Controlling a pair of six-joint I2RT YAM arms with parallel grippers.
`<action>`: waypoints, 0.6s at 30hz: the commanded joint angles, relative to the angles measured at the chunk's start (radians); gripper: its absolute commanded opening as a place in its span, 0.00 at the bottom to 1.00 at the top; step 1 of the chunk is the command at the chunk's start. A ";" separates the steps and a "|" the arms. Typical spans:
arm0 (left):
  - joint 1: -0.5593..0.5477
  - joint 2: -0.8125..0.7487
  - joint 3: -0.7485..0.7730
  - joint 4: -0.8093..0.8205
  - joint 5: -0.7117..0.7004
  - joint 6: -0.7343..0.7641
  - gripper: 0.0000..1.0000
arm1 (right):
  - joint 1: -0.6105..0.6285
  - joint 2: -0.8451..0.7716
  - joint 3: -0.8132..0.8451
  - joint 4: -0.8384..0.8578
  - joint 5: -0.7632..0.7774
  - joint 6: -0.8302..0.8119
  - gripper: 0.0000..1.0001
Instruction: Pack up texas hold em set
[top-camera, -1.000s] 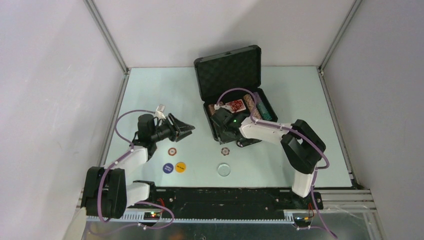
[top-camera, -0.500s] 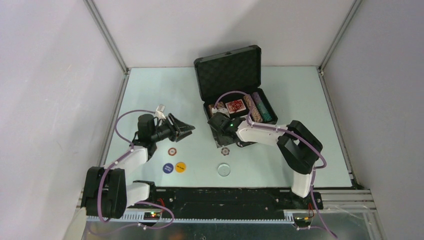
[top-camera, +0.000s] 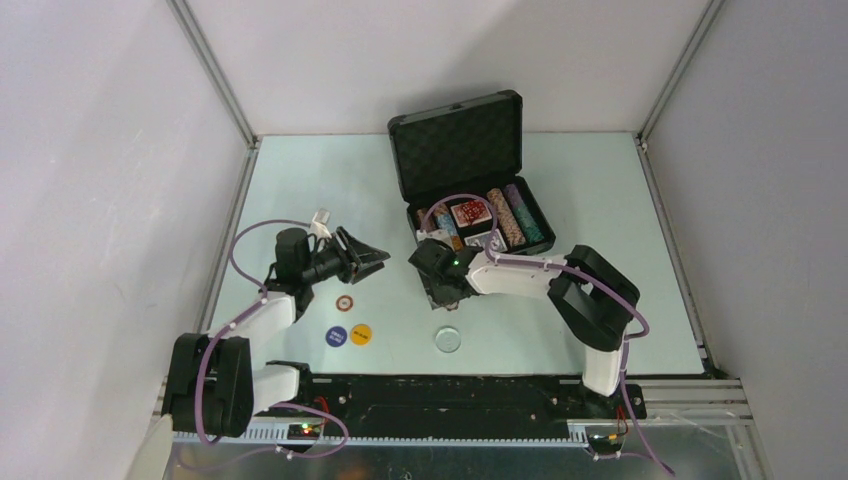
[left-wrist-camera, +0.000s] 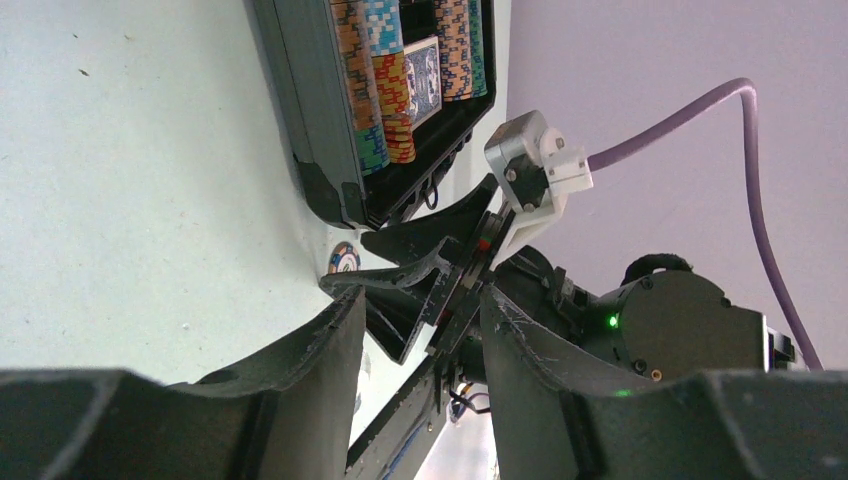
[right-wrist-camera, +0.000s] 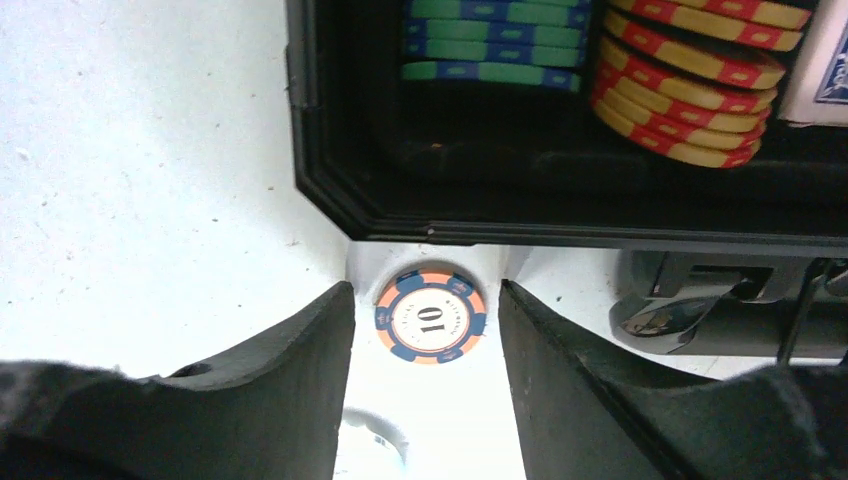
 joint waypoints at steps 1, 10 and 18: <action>0.009 -0.009 -0.007 0.016 0.025 0.012 0.51 | 0.017 0.025 0.001 -0.021 0.008 0.031 0.58; 0.009 -0.014 -0.007 0.016 0.026 0.011 0.51 | 0.021 0.026 -0.022 -0.028 -0.012 0.051 0.56; 0.009 -0.011 0.000 0.016 0.028 0.007 0.51 | 0.011 0.006 -0.067 -0.023 -0.028 0.073 0.58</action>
